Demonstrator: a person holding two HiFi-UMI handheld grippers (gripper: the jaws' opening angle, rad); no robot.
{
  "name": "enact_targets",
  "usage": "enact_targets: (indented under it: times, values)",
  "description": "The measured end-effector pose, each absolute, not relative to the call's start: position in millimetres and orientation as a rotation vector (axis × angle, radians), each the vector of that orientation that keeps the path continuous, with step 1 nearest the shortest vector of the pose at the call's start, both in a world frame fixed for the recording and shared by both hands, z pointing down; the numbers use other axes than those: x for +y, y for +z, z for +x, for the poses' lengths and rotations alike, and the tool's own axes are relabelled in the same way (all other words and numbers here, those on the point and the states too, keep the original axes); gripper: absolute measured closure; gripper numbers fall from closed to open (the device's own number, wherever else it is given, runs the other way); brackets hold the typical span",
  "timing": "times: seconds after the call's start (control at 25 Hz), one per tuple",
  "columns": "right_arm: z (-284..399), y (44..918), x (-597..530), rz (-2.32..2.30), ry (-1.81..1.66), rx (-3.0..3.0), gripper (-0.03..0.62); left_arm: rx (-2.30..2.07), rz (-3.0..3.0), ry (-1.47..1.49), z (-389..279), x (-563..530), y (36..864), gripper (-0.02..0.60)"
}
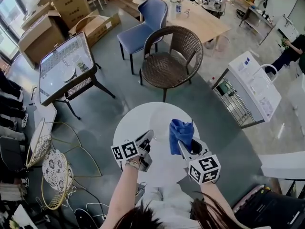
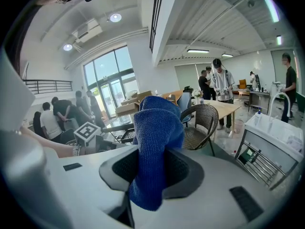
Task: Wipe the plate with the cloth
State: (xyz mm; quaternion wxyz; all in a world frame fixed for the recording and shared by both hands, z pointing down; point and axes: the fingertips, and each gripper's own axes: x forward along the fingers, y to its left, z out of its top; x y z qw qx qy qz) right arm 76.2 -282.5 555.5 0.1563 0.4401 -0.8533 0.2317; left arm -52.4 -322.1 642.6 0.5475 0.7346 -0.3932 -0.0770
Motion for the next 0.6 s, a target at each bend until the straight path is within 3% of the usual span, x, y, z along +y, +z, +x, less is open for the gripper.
enact_targets:
  times: [0.6]
  values:
    - [81.8, 437.6, -261.2, 1.278, 0.363, -2.620, 0.461, -0.915, 2.026, -0.317, -48.7, -293.2, 493.0, 0.566]
